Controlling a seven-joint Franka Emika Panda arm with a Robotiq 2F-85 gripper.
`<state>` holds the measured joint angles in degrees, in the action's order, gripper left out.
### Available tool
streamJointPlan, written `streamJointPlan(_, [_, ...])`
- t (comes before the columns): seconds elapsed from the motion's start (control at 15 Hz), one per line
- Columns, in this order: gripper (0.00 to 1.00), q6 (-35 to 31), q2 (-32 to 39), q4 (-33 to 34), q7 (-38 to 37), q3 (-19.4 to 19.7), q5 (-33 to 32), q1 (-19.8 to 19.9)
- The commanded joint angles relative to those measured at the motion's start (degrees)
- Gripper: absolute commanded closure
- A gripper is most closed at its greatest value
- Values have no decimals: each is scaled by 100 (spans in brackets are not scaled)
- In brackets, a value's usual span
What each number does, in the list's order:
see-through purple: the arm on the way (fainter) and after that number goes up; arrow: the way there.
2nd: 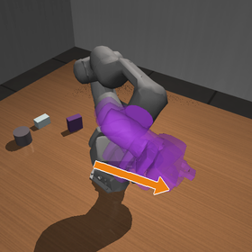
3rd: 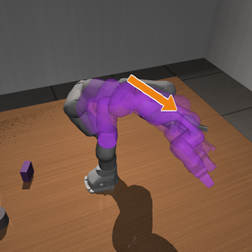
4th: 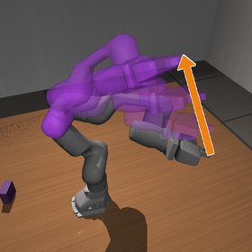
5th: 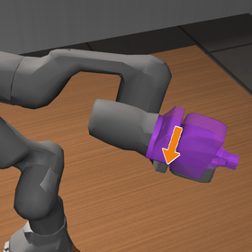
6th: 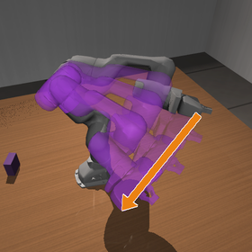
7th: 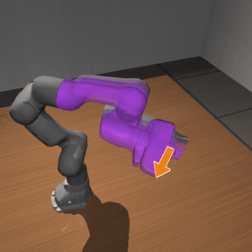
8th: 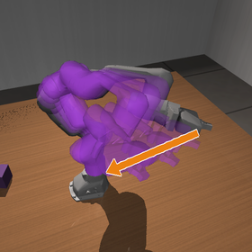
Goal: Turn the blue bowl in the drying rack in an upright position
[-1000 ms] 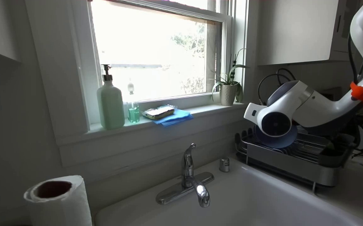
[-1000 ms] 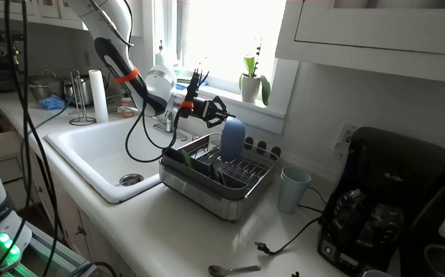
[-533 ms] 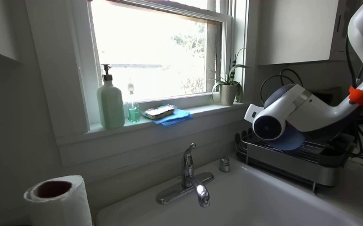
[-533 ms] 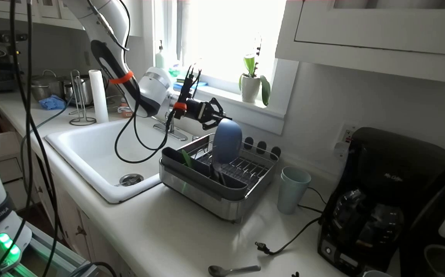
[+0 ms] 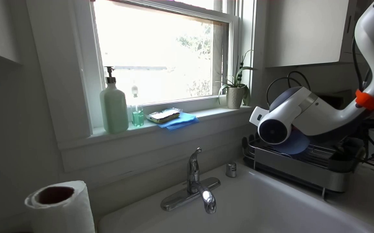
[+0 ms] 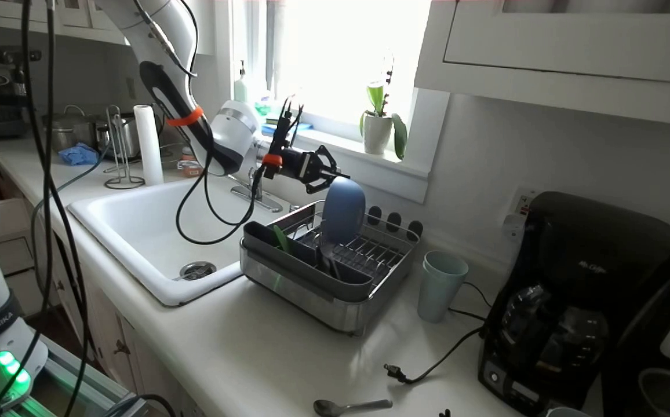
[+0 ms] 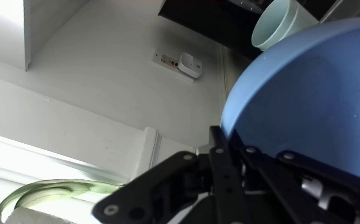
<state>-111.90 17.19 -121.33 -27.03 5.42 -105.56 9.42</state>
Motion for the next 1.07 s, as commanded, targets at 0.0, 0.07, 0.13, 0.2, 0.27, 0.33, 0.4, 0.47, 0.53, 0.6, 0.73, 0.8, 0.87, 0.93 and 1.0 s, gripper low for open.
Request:
streamJointPlan(0.0, [99, -17, 195, 244, -168, 35, -258, 53])
streamJointPlan(0.07, [99, -4, 237, 280, -209, 39, -304, 61])
streamJointPlan(0.13, [99, 1, 276, 325, -223, 49, -354, 71])
streamJointPlan(0.2, [99, 20, 319, 375, -254, 56, -401, 72])
streamJointPlan(0.27, [99, 26, 344, 387, -254, 66, -455, 75])
streamJointPlan(0.33, [99, 44, 376, 398, -249, 76, -533, 73])
streamJointPlan(0.4, [99, 68, 406, 416, -247, 82, -594, 75])
streamJointPlan(0.47, [99, 23, 441, 469, -227, 112, -656, 120])
streamJointPlan(0.53, [99, 24, 470, 492, -231, 126, -700, 137])
streamJointPlan(0.6, [99, 32, 489, 494, -226, 135, -756, 150])
streamJointPlan(0.73, [99, 33, 523, 515, -194, 144, -807, 187])
streamJointPlan(0.8, [99, 43, 534, 506, -201, 146, -805, 199])
streamJointPlan(0.87, [99, 34, 541, 491, -180, 137, -778, 212])
streamJointPlan(0.93, [99, 27, 547, 481, -177, 120, -715, 219])
streamJointPlan(1.0, [99, 22, 548, 470, -186, 111, -695, 222])
